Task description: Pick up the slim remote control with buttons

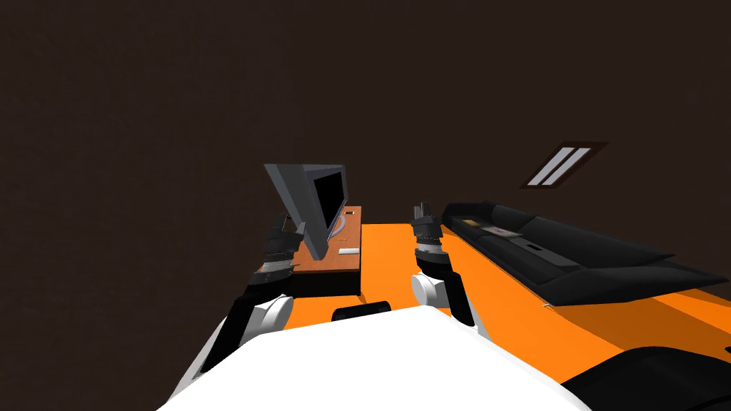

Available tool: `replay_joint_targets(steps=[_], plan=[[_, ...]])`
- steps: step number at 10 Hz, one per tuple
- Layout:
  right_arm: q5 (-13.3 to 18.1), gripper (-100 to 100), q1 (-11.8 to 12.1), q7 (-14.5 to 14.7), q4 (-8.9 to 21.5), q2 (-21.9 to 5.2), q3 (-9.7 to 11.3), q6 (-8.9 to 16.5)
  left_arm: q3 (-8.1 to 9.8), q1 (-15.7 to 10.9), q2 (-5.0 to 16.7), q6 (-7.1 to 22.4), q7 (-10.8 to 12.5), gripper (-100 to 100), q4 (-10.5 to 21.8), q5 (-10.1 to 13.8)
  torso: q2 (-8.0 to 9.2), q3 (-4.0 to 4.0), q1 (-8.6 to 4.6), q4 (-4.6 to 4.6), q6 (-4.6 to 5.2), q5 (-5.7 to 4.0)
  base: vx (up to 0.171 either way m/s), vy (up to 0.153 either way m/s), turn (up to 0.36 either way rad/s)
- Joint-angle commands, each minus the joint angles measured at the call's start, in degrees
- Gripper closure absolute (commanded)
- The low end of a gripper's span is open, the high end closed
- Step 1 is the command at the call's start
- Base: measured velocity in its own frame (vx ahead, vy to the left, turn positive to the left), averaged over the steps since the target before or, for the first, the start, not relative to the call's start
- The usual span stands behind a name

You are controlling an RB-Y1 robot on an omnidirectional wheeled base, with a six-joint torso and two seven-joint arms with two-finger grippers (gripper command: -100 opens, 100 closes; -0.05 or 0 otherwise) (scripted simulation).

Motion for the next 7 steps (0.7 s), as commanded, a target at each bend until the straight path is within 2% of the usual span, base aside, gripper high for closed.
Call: replay_joint_targets(steps=[1,3,4,5,7], plan=[[0.00,0,0.00,0.00,0.00,0.00,0.00,0.00,0.28,-0.24,0.68,2.86,-0.32,-100,1.15,1.19,0.00,0.00,0.00,0.00,0.00,0.00,-0.019,-0.189,-0.008],[0.00,0,0.00,0.00,0.00,0.00,0.00,0.00,1.02,-0.83,1.24,7.13,-0.90,-100,2.96,2.88,0.01,0.01,-0.15,0.00,0.00,-0.03,-0.020,-0.202,-0.009],[0.00,0,0.00,0.00,0.00,0.00,0.00,0.00,1.02,-0.83,1.24,7.95,-0.90,-100,2.96,2.88,0.03,0.02,-0.14,0.01,0.00,-0.03,-0.002,-0.136,0.001],[0.00,0,0.00,0.00,0.00,0.00,0.00,0.00,1.46,-1.14,1.42,10.40,-1.31,-100,4.04,3.76,-0.03,-0.01,0.07,0.00,0.00,0.01,0.008,-0.110,-0.019],[0.00,0,0.00,0.00,0.00,0.00,0.00,0.00,1.95,-1.46,1.56,12.97,-1.80,-100,5.23,4.65,-0.11,-0.06,0.07,-0.02,0.00,0.02,0.017,-0.141,-0.019]])
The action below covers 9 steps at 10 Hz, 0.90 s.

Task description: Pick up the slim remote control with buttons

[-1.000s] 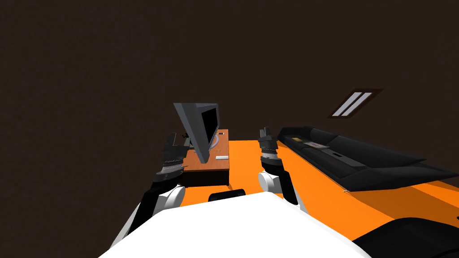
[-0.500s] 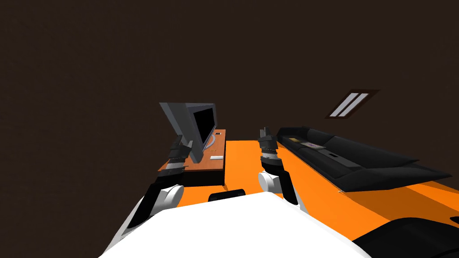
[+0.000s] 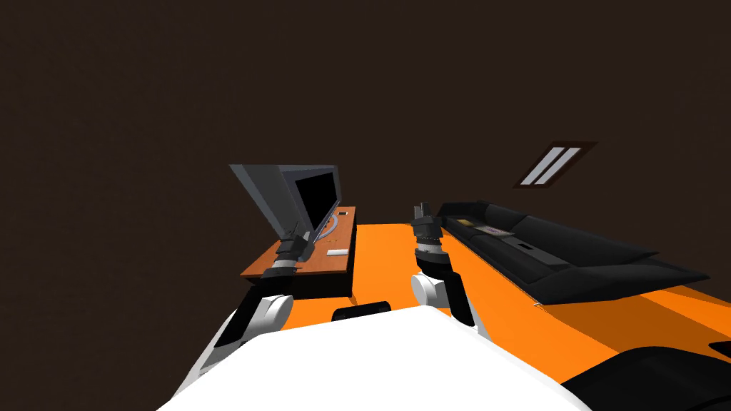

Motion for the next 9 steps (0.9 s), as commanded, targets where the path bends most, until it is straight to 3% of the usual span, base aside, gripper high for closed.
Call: replay_joint_targets(steps=[1,6,9], plan=[[0.00,0,0.00,0.00,0.00,0.00,0.00,0.00,0.88,-0.43,0.31,2.86,-0.50,-100,1.24,1.21,0.00,0.00,0.00,0.00,0.00,0.00,0.019,-0.110,-0.023],[0.00,0,0.00,0.00,0.00,0.00,0.00,0.00,2.11,-1.09,0.46,9.62,-1.91,-100,4.21,3.02,-0.02,-0.02,0.13,-0.01,0.01,0.04,0.023,-0.089,-0.023],[0.00,0,0.00,0.00,0.00,-0.01,-0.01,0.00,3.53,-1.76,0.62,14.28,-3.68,-100,7.65,4.79,-0.11,-0.06,0.21,-0.03,-0.01,0.04,0.051,-0.085,-0.036]])
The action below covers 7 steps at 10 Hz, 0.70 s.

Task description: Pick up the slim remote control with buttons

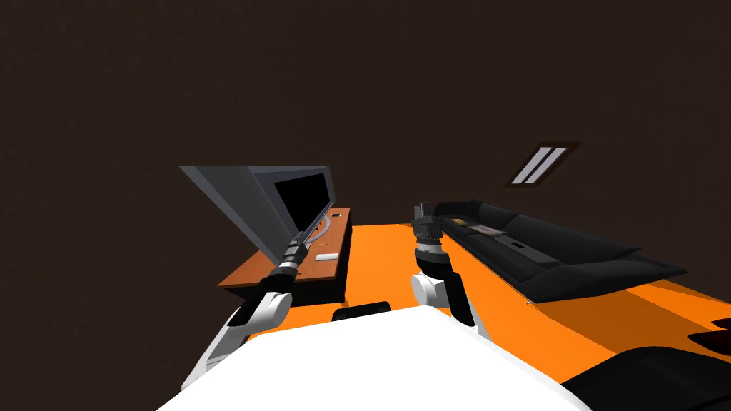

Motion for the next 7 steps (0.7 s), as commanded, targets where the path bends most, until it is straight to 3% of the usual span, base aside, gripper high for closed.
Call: replay_joint_targets(steps=[1,4,7], plan=[[0.00,0,0.00,0.00,0.00,0.00,0.00,0.00,0.26,0.47,0.05,2.42,-0.55,-100,0.38,0.45,0.00,0.00,0.00,0.00,0.00,0.00,0.036,-0.067,-0.022],[0.00,0,0.00,0.00,0.00,0.00,0.00,0.00,1.87,-0.20,0.33,7.95,-2.68,-100,4.23,2.17,0.05,0.03,0.02,0.01,-0.02,0.00,0.048,-0.082,-0.048],[0.00,0,0.00,0.00,0.00,0.00,0.00,0.00,2.75,-0.53,0.54,11.66,-3.87,-100,6.29,3.00,-0.05,-0.03,0.08,-0.01,-0.01,0.01,0.066,-0.056,-0.039]])
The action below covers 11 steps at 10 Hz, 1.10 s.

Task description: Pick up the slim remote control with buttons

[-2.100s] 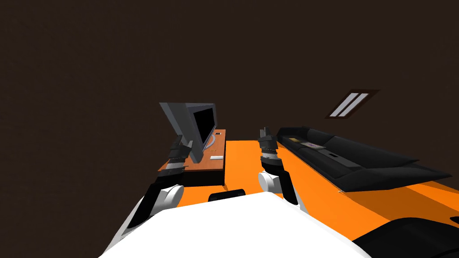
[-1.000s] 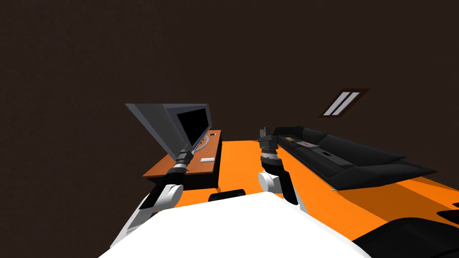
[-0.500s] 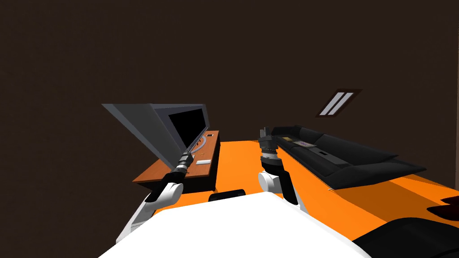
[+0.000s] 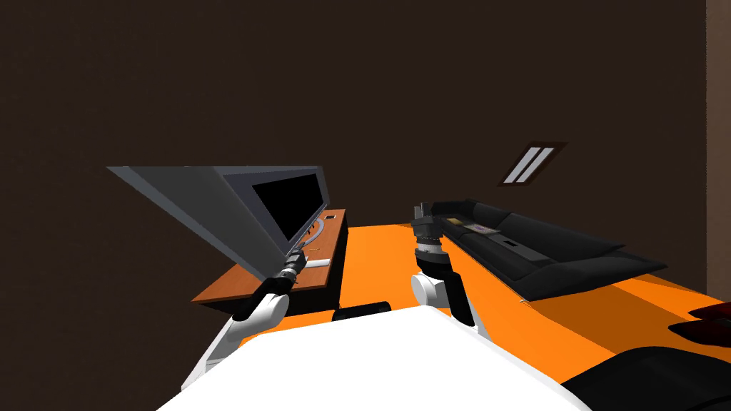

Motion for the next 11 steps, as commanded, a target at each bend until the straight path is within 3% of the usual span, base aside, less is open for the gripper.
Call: replay_joint_targets(steps=[1,6,11], plan=[[0.00,0,0.00,0.00,0.00,0.00,0.00,0.00,0.99,-0.20,0.25,2.86,-1.45,-100,2.38,0.92,0.00,0.00,0.00,0.00,0.00,0.00,0.076,-0.048,-0.080],[0.00,0,0.00,0.00,0.00,0.00,0.00,0.00,2.90,-0.83,0.84,10.34,-4.19,-100,6.87,2.44,-0.09,-0.05,0.00,-0.01,0.02,0.01,0.078,-0.046,-0.051],[0.00,0,0.00,0.00,0.00,0.00,-0.01,0.00,5.92,-1.70,1.91,18.38,-8.69,-100,13.84,4.46,-0.04,-0.03,0.13,-0.01,-0.01,0.03,0.089,-0.015,-0.068]])
